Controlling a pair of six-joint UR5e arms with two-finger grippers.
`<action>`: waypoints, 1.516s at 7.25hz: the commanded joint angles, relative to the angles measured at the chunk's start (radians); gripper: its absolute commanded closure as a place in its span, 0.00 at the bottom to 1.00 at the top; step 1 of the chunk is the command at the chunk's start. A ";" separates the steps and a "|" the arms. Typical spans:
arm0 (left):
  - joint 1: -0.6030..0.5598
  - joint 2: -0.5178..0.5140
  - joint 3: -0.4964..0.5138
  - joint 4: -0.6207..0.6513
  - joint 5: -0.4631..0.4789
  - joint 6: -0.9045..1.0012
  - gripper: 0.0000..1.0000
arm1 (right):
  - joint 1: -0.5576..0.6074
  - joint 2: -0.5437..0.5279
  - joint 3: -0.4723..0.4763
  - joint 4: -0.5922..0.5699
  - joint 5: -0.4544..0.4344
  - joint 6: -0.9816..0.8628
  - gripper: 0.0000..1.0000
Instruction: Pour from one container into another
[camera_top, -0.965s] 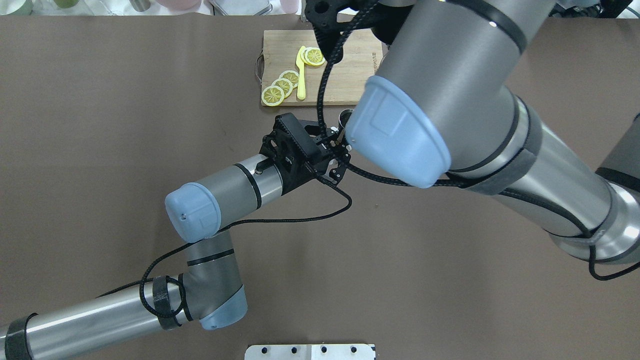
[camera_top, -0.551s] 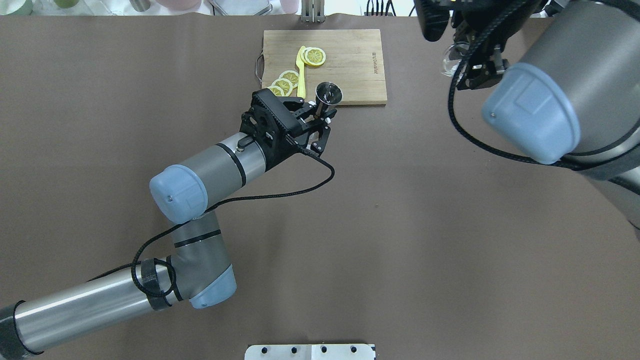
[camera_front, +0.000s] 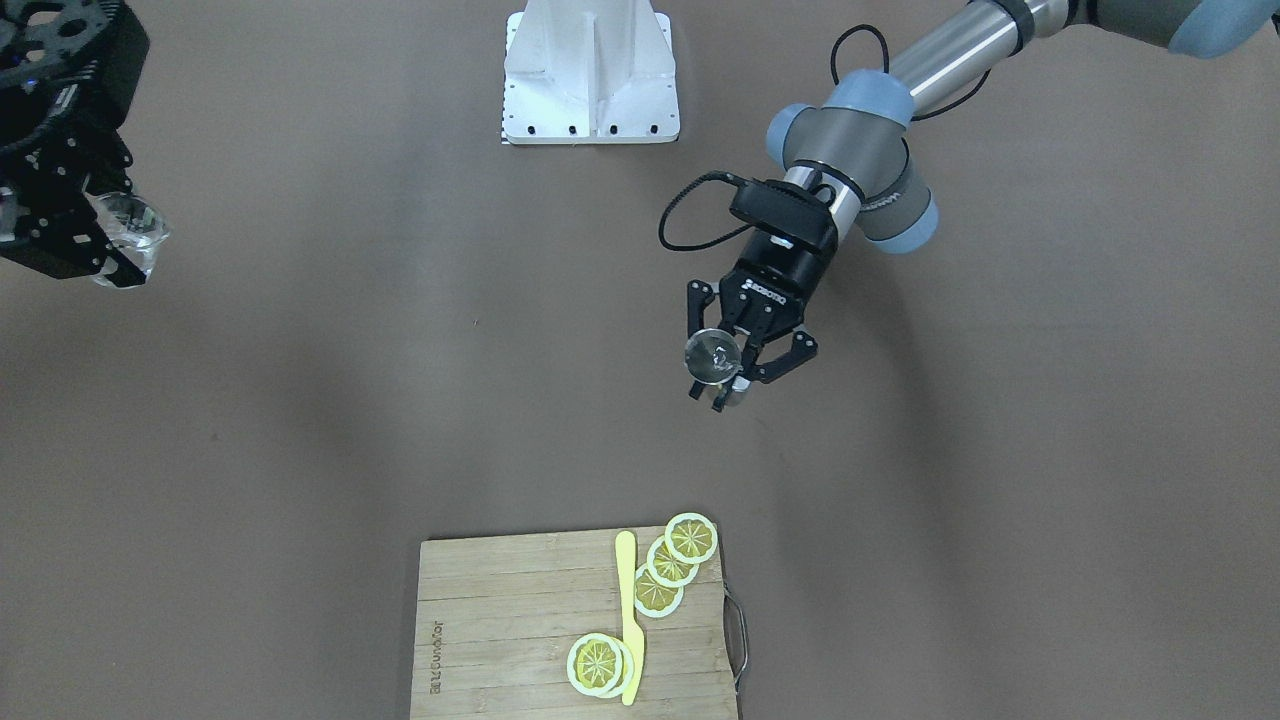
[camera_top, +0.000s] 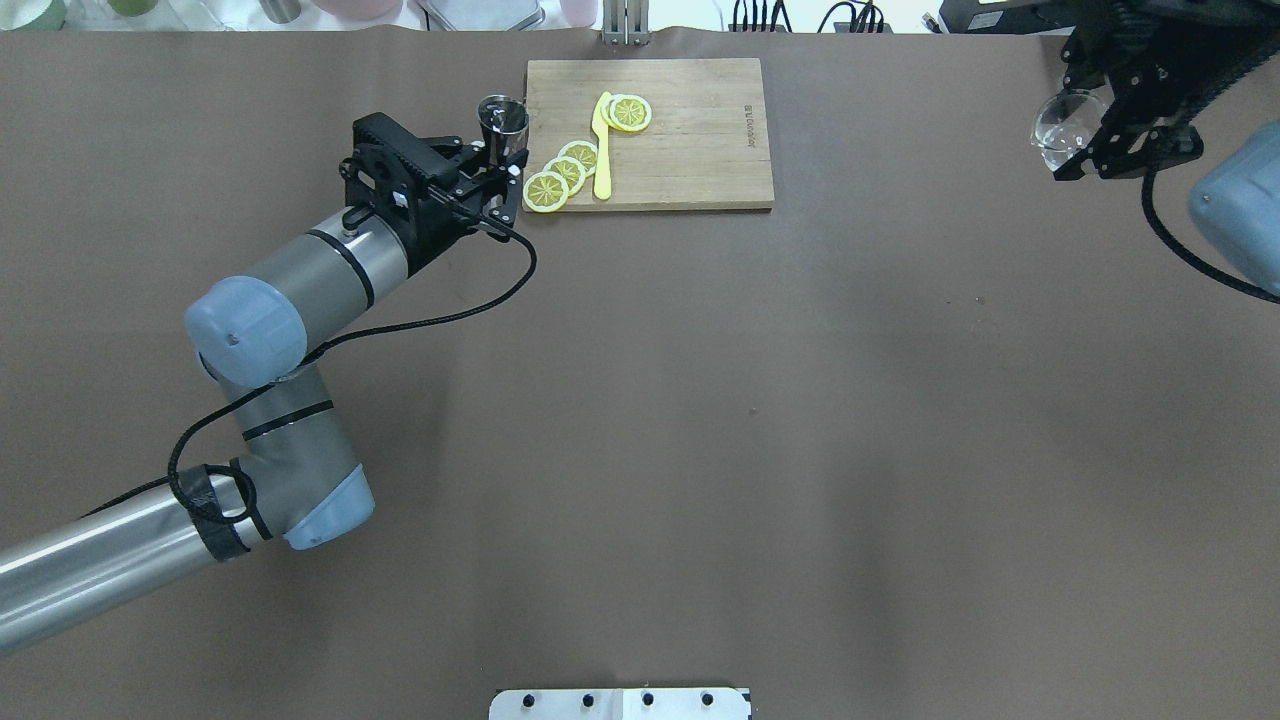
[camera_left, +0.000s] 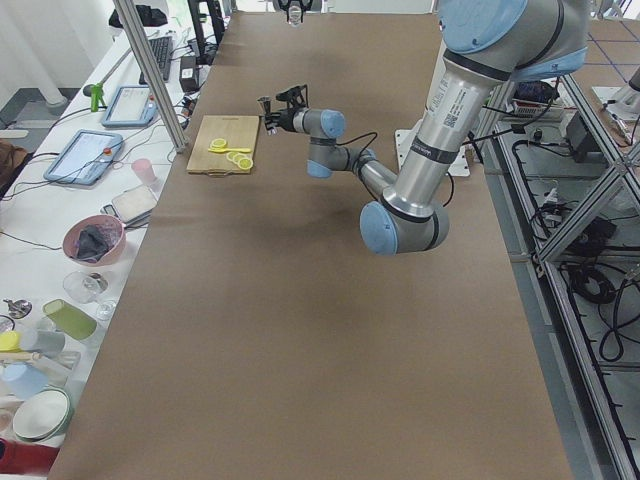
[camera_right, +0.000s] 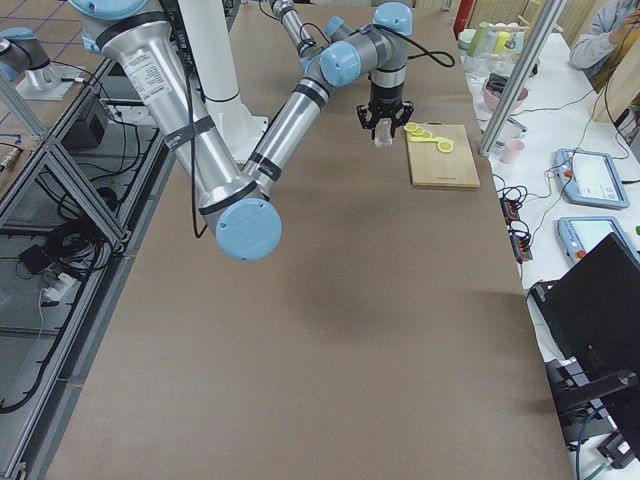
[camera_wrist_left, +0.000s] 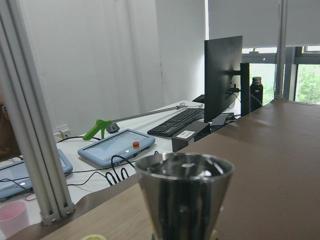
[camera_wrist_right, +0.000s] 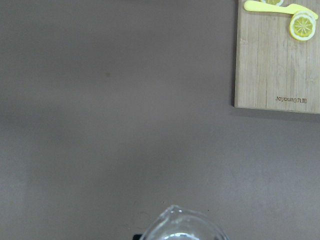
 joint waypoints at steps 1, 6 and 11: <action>-0.050 0.073 0.000 -0.003 0.001 -0.009 1.00 | 0.129 -0.141 -0.097 0.223 0.170 -0.012 1.00; -0.038 0.166 0.010 -0.046 0.180 -0.141 1.00 | 0.266 -0.210 -0.439 0.618 0.418 -0.028 1.00; 0.000 0.243 0.000 -0.011 0.358 -0.296 1.00 | 0.269 -0.203 -0.538 0.695 0.446 0.081 1.00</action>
